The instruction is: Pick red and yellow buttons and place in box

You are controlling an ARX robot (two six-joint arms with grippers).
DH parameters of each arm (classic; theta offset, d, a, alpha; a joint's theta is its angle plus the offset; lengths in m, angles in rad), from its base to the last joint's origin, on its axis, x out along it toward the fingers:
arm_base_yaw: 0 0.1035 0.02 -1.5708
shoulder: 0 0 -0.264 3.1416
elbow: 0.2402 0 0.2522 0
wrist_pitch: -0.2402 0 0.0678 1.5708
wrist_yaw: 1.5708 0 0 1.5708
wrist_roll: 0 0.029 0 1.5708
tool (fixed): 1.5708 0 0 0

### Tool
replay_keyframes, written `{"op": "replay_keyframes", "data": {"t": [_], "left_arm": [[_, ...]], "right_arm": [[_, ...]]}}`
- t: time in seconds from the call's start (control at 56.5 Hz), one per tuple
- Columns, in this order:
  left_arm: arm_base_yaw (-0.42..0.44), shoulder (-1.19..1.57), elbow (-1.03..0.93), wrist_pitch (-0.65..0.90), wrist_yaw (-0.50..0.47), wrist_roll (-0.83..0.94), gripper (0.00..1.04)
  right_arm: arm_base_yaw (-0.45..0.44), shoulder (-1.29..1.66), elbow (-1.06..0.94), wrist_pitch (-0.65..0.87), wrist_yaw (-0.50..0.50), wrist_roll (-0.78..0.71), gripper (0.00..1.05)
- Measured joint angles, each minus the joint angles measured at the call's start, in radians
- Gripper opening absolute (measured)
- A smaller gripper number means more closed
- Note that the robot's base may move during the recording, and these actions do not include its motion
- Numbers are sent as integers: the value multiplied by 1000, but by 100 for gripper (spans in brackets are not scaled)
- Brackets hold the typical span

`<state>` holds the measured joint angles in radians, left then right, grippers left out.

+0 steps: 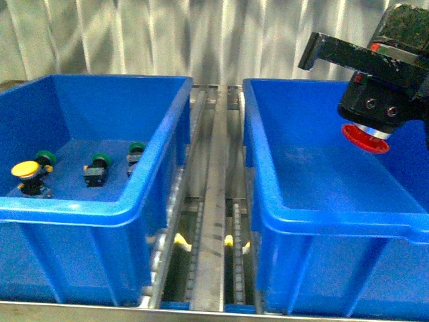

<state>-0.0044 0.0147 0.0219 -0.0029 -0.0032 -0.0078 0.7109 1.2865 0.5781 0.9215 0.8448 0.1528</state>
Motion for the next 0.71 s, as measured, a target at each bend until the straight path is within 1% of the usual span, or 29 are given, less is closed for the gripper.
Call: {"op": "replay_keyframes", "data": {"t": [0.142, 0.425, 0.708], "left_arm": [[0, 0, 0, 1, 1, 0, 97], [0, 0, 0, 2, 2, 0, 97], [0, 0, 0, 2, 3, 0, 97]], "right_arm": [[-14, -15, -8, -1, 0, 2, 38], [-85, -94, -51, -35, -24, 20, 38], [-213, -166, -102, -70, -98, 66, 38]]}}
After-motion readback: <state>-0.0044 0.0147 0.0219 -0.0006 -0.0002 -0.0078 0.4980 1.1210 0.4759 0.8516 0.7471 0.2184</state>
